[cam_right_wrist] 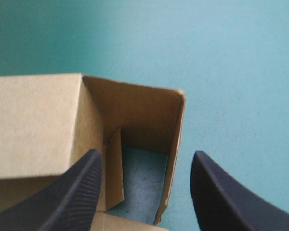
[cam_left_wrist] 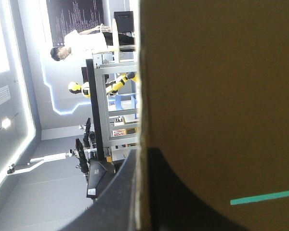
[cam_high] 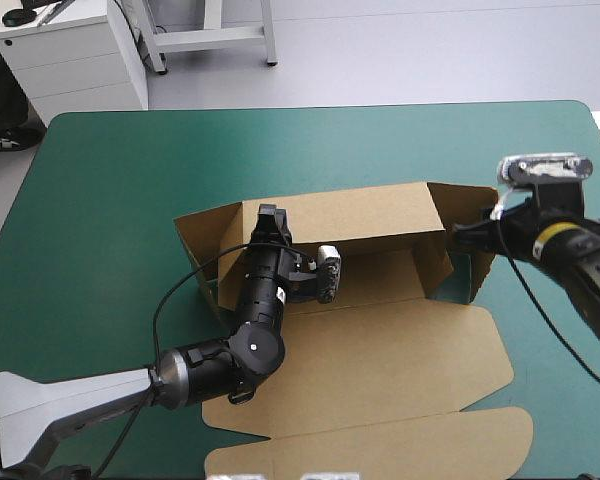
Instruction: Fold the box
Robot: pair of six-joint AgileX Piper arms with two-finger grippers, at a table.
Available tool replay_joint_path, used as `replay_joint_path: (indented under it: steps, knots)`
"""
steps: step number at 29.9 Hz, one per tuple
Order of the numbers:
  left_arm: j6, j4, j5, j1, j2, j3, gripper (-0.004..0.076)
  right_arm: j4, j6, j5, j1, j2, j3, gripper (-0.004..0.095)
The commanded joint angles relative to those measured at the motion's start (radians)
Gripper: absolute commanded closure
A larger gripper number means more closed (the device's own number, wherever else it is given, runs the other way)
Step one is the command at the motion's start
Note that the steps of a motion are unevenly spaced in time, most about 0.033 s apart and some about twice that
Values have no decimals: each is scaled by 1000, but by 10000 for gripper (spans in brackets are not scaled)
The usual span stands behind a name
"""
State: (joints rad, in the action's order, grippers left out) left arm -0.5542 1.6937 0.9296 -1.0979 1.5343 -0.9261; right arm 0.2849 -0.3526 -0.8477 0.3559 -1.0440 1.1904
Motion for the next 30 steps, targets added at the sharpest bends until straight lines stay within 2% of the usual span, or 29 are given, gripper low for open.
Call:
replay_joint_path:
  steps: [1, 4, 6, 8, 16, 18, 30]
  knots:
    - [-5, 110, 52, -5, -41, -25, 734, -129, 171, -2, -121, -114, 167, 392]
    - [-5, 110, 52, -5, -41, -25, 734, -388, 406, -94, -264, -224, 298, 392]
    - [-5, 110, 52, -5, -41, -25, 734, -506, 494, -158, -348, -301, 373, 392]
    - [-5, 110, 52, -5, -41, -25, 734, -564, 534, -216, -399, -385, 449, 392]
    - [-5, 110, 36, -5, -41, -25, 734, -582, 541, -401, -442, -697, 767, 392]
    - [-5, 110, 33, -5, -41, -25, 734, -590, 541, -407, -442, -749, 811, 392]
    - [-5, 110, 29, -5, -41, -25, 734, -584, 574, -407, -442, -745, 711, 392]
